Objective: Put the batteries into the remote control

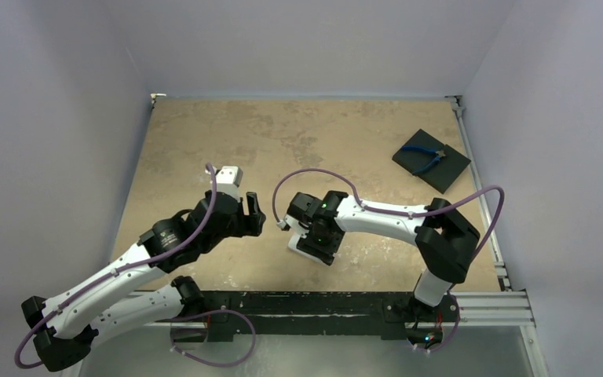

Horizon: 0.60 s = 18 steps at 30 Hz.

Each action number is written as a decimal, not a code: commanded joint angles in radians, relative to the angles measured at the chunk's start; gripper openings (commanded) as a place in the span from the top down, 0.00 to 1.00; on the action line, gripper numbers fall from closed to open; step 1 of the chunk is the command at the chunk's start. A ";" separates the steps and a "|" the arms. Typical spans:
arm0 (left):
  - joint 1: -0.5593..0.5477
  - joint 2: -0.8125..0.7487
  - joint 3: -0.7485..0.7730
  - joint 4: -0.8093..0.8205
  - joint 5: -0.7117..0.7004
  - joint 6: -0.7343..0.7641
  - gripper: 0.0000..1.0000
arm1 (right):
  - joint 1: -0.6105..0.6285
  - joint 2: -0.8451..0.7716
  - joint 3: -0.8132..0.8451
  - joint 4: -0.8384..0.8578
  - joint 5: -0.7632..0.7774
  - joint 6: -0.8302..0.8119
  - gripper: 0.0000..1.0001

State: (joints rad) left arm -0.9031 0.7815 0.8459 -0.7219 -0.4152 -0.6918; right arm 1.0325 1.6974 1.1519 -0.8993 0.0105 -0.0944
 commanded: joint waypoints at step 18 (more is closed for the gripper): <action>0.006 -0.011 -0.004 0.016 -0.002 0.015 0.29 | 0.005 0.046 0.042 0.049 0.008 0.028 0.82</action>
State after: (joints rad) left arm -0.9031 0.7811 0.8444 -0.7216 -0.4152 -0.6914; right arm 1.0325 1.7298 1.1595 -0.8890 0.0101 -0.0780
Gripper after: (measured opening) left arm 0.706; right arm 0.551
